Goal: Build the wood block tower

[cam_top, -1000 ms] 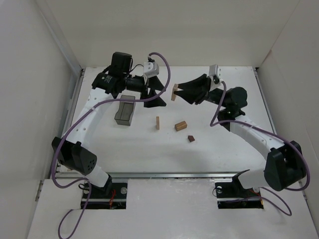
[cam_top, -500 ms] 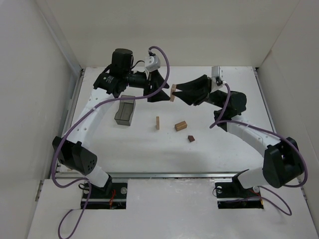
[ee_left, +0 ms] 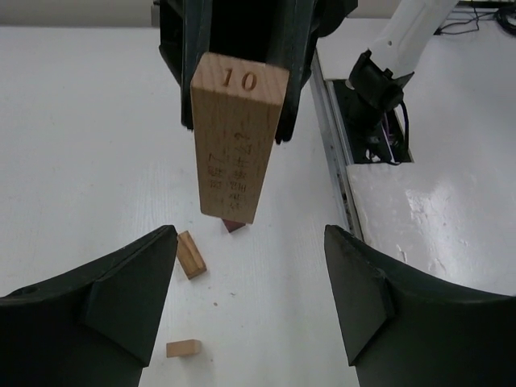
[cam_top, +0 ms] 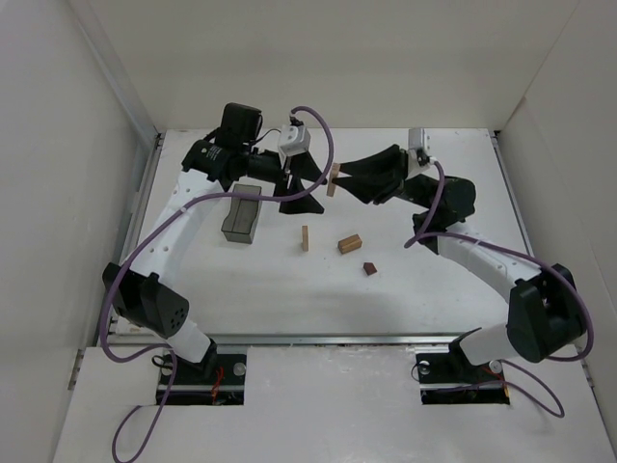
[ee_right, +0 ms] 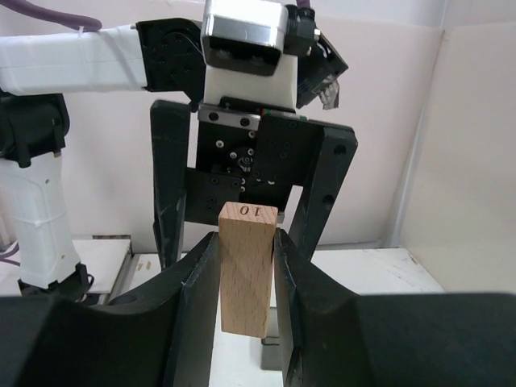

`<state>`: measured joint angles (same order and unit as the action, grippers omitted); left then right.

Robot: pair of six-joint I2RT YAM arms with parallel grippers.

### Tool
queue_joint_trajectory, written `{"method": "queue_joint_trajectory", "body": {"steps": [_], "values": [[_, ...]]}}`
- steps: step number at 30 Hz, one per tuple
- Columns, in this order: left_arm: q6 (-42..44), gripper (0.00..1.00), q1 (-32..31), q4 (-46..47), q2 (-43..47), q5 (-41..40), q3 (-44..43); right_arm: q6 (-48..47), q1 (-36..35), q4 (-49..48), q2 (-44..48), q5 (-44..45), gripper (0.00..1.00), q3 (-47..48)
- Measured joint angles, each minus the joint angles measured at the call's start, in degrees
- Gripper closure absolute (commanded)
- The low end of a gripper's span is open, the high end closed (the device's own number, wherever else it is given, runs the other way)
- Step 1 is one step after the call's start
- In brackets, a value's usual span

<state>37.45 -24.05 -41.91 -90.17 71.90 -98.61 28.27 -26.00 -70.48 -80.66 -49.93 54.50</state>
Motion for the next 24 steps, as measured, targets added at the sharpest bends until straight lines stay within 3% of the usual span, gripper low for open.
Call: {"method": "queue_joint_trajectory", "body": {"steps": [7,12,17,20,21,22,24], "values": [[-6.27,0.33,-1.40,6.36,-0.07,1.88,-0.79,0.57,-0.72,-0.28,-1.99,0.00,1.00,0.24],[-8.55,0.49,-2.23,8.59,-0.09,2.03,-0.85,1.11,-0.87,-0.68,-2.25,0.00,1.00,0.31],[-8.81,0.72,-2.27,9.11,-0.11,0.92,-0.85,1.86,-1.09,-1.01,-2.25,-0.09,1.00,0.44],[-8.15,0.79,-2.23,9.16,-0.13,0.44,-0.85,2.36,-1.11,-1.09,-2.25,-0.20,1.00,0.44],[-8.00,0.92,-2.23,9.20,-0.13,0.39,-0.85,2.64,-1.11,-1.09,-2.25,-0.22,1.00,0.44],[-7.96,1.00,-2.23,9.20,-0.15,0.33,-0.85,2.73,-1.11,-1.05,-2.25,-0.22,0.86,0.44],[-7.96,1.00,-2.29,9.14,-0.15,-0.02,-0.87,2.89,-1.11,-0.63,-2.25,-0.15,0.60,0.50]]}}
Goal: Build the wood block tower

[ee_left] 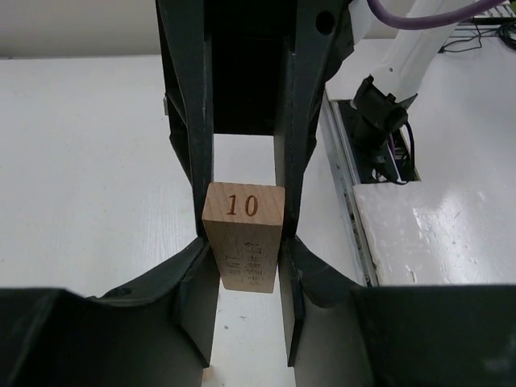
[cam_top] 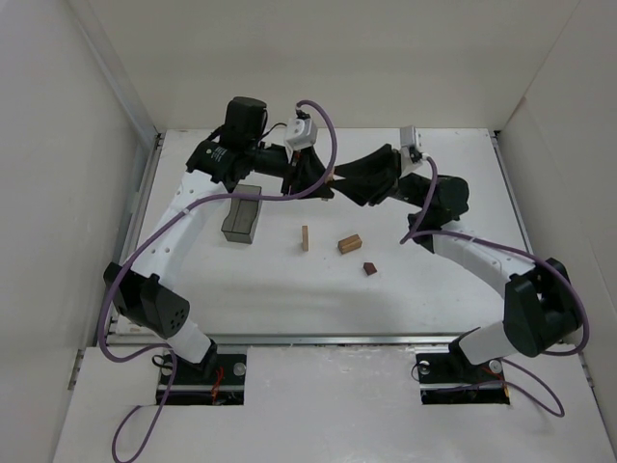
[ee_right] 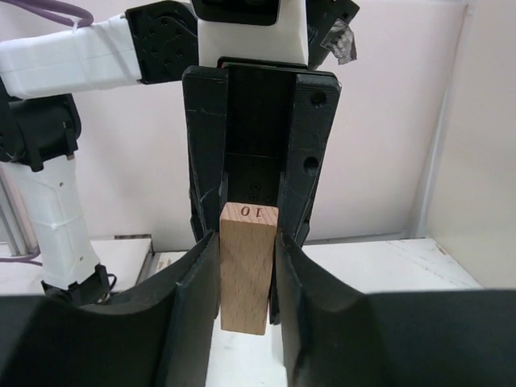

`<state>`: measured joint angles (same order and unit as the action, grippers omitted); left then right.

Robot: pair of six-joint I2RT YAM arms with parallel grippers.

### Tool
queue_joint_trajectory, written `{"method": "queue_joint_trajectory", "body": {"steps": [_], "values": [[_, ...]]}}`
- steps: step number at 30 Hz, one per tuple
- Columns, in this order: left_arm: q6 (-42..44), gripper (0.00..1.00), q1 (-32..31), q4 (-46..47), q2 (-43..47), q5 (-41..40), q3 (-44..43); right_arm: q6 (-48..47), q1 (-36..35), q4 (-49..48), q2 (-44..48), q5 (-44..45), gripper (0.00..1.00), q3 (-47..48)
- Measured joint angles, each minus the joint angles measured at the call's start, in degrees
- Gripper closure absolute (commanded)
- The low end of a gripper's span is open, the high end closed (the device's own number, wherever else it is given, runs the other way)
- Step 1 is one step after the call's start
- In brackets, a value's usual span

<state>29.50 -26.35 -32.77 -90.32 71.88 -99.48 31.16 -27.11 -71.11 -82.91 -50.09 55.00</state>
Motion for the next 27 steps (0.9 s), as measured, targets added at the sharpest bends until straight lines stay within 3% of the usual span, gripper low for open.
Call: {"method": "queue_joint_trajectory", "body": {"steps": [1,2,4,7,12,15,22,26,27], "values": [[-0.04,1.00,-0.07,-0.04,0.00,-0.35,-0.04,0.11,0.02,0.50,0.00,-0.04,0.34,0.15],[-0.15,1.00,-0.13,-0.11,0.00,-0.90,-0.11,0.37,0.02,1.20,0.00,-0.02,0.19,0.42],[0.04,1.00,-0.31,-0.50,-0.04,-2.75,-0.33,-0.20,0.02,2.99,0.00,-0.26,0.06,1.29],[1.20,1.00,-0.46,-1.64,-0.09,-6.95,-0.59,-2.71,0.02,7.85,0.90,-0.33,0.08,2.21],[4.28,1.00,-0.98,-3.93,-0.22,-14.60,-1.73,-13.64,0.02,29.33,3.96,0.22,0.31,8.44],[6.69,1.00,-1.53,-5.66,-0.26,-17.46,-2.64,-20.96,0.02,40.61,5.20,0.57,0.36,13.49],[9.09,1.00,-2.27,-7.50,-0.26,-18.97,-2.89,-28.70,0.02,52.74,6.25,0.35,0.33,15.08],[9.73,1.00,-2.29,-8.22,-0.26,-18.67,-3.08,-30.49,0.02,55.25,5.70,-0.63,0.48,15.08],[9.77,1.00,-2.29,-8.33,-0.26,-18.53,-3.13,-30.80,0.02,55.71,5.53,-0.83,0.48,15.10]]}}
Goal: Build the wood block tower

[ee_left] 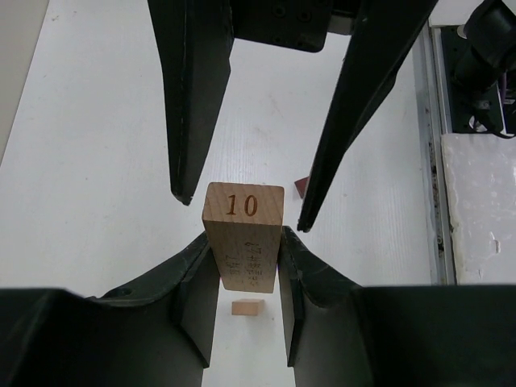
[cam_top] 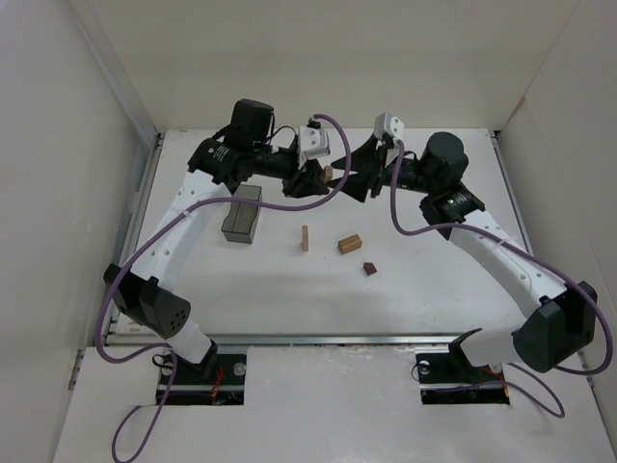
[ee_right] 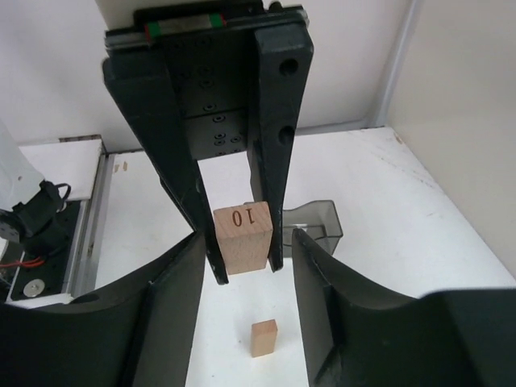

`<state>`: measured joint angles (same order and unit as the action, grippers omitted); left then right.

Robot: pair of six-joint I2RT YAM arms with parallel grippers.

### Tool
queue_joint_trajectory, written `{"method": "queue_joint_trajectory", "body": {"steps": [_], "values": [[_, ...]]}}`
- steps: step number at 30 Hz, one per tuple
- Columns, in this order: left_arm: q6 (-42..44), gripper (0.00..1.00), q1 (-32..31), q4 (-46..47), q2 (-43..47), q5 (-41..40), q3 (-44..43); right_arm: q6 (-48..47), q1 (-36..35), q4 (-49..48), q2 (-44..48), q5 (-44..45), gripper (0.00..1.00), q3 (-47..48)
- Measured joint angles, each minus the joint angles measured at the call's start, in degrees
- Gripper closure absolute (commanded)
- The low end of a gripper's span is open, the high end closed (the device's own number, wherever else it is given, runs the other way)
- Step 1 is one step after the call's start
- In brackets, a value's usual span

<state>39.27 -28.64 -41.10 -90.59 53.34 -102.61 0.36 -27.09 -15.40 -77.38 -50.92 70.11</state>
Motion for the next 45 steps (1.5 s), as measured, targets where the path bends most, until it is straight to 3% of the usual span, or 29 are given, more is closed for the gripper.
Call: {"method": "queue_joint_trajectory", "body": {"steps": [4,12,15,16,19,20,21,22,24,30,36,41,45], "values": [[0.28,1.00,-0.02,-0.24,0.00,0.20,-0.17,-0.52,0.00,0.66,-0.57,-0.33,0.48,-0.02],[0.24,1.00,-0.87,-0.55,-0.37,0.22,-0.59,-0.57,0.00,0.42,-0.87,-1.81,0.58,0.48],[0.15,1.00,-0.87,-0.68,-0.55,0.55,-0.63,-0.39,0.00,0.33,-0.96,-2.71,0.78,0.70],[0.04,1.00,-0.87,-0.83,-0.55,0.70,-0.66,-0.11,0.00,0.33,-1.03,-2.95,0.89,0.70],[-0.13,1.00,-0.87,-1.22,-0.83,0.76,-1.05,-0.09,0.02,0.15,-1.07,-3.13,1.00,0.72],[-0.15,0.94,-0.87,-1.20,-0.87,0.83,-1.07,-0.09,0.02,0.13,-1.09,-3.15,1.00,0.72],[-0.15,0.67,-0.87,-1.22,-0.87,0.83,-1.07,-0.07,0.04,0.15,-1.09,-3.15,1.00,0.72],[-0.24,0.53,-0.87,-1.18,-0.87,0.74,-1.07,-0.07,0.04,0.15,-1.09,-3.15,1.00,0.72],[-1.18,0.00,-0.90,-0.61,-0.87,0.15,-1.09,-0.07,0.00,-0.04,-1.09,-3.08,1.00,0.70],[-3.56,0.00,-0.81,1.46,-0.07,-6.47,0.76,-2.16,0.52,-0.57,0.17,-1.73,1.00,-2.34],[-4.20,0.00,3.63,2.78,8.44,-15.63,11.78,-7.91,2.36,-1.38,-0.68,-1.90,1.00,-6.99],[-6.67,0.00,6.56,9.11,21.27,-26.53,25.46,-13.31,2.43,-4.09,-8.66,-4.35,1.00,-10.60],[-8.81,0.00,6.51,12.68,26.53,-30.71,30.45,-15.63,2.29,-5.42,-15.67,-5.62,1.00,-12.87]]}}
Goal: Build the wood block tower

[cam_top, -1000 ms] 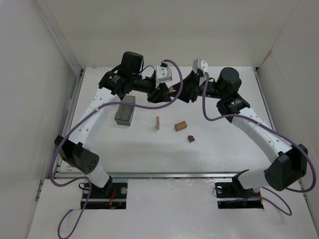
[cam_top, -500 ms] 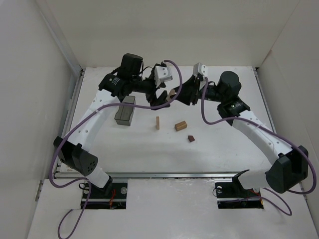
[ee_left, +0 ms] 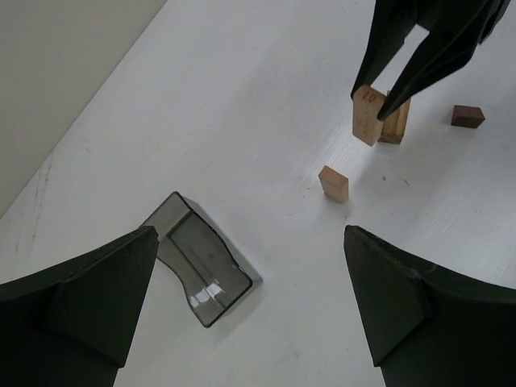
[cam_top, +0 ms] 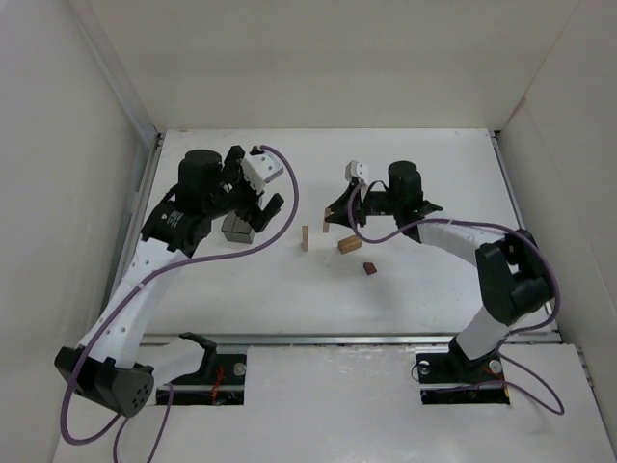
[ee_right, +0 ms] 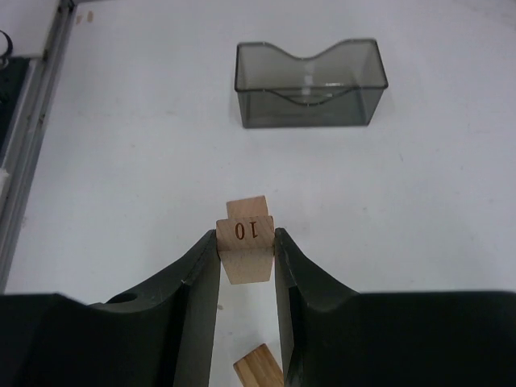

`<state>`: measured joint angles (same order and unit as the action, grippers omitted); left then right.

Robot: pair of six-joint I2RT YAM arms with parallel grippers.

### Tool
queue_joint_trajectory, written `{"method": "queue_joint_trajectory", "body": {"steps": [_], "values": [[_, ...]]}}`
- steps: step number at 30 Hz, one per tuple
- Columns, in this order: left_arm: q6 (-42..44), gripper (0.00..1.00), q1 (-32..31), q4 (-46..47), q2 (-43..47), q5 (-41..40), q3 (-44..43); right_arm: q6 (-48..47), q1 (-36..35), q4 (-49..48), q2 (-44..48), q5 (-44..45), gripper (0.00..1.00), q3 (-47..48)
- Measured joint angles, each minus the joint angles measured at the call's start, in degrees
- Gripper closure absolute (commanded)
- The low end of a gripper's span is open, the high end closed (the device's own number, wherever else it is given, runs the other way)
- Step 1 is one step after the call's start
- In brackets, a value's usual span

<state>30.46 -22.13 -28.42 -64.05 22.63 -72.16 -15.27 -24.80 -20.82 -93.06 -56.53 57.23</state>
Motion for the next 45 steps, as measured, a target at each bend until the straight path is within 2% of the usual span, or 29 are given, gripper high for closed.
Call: {"method": "queue_joint_trajectory", "body": {"steps": [14,29,45], "values": [[-3.02,0.00,0.44,5.70,-5.92,-4.07,0.57,-3.87,-2.73,-0.96,-9.86,3.98,1.00,0.46],[-3.74,0.00,0.90,6.40,-8.74,-4.44,0.52,-6.40,-3.37,-9.20,-14.14,7.61,1.00,-2.34],[-3.85,0.00,1.25,6.40,-8.96,-3.32,0.52,-15.45,-3.43,-4.61,-14.38,5.20,1.00,-2.49]]}}
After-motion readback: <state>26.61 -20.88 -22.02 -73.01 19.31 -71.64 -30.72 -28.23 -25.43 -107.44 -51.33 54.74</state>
